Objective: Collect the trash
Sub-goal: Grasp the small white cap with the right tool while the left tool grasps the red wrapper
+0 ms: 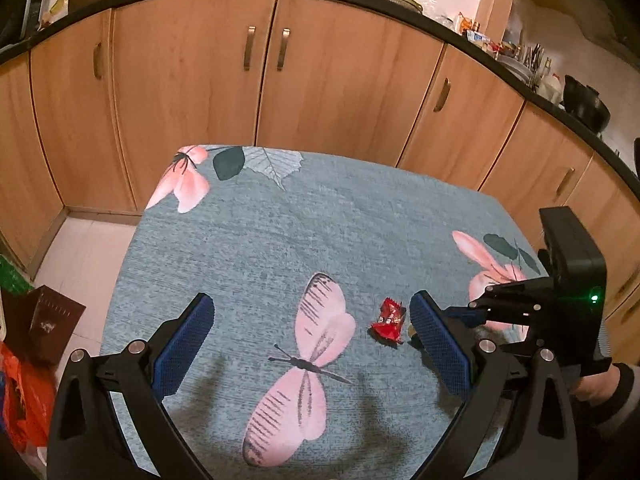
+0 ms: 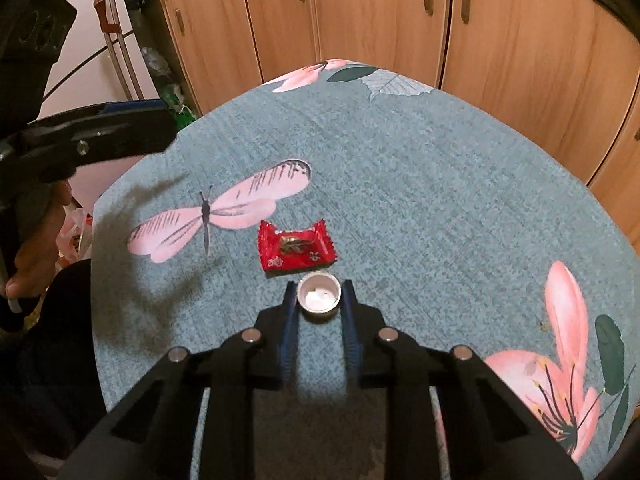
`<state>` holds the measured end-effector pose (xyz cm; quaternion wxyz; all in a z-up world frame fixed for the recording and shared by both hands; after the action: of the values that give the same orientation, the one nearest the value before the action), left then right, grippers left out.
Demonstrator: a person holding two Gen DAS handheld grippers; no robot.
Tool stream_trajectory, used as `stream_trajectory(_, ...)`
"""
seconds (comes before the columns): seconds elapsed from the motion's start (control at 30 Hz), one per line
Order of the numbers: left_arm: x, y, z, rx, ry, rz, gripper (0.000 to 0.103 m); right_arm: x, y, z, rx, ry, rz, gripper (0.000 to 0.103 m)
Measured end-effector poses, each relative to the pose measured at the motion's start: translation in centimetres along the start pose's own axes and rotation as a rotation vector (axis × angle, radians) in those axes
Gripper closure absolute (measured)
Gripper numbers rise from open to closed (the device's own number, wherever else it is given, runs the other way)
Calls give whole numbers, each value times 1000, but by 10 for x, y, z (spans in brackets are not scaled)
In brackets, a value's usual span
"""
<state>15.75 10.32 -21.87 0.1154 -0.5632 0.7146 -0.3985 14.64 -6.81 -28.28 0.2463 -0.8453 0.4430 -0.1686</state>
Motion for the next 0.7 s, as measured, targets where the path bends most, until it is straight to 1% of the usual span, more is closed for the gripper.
stream_trajectory(0.17,7,0,1,-2,1,12,9,1,2,-8,15,4,5,81)
stream_trajectory(0.3,17,-1,6,-12,4,41,9,7,13,-22,26,34,13,81)
stream_trajectory(0.4,37,2,22,-60,13,143,9,22,33,-45,49,54,76,81)
stream_trajectory(0.43,45,5,29,-81,7,192,9,28,42,-54,57,55,107,81)
stream_trajectory(0.47,55,9,38,-106,-4,264,9,36,55,-65,66,56,149,81)
stream_trajectory(0.57,75,16,57,-138,-22,397,9,54,82,-88,82,62,246,81)
stream_trajectory(0.63,80,17,67,-158,5,415,9,66,100,-104,104,59,321,81)
stream_trajectory(0.7,79,14,80,-184,43,392,9,75,110,-113,123,57,369,81)
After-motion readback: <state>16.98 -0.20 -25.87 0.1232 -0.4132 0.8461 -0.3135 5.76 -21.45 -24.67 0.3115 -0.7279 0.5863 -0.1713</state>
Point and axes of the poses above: each gripper's, at about its wrist camera, not at the fingertips, and z roughly the way its jaws point, x to its right, y to its underside, the point moved 4 cm from there along z, roughly the way its jaws point, and after that the axes turned 8 degrees about y, right-handed, at the moved point
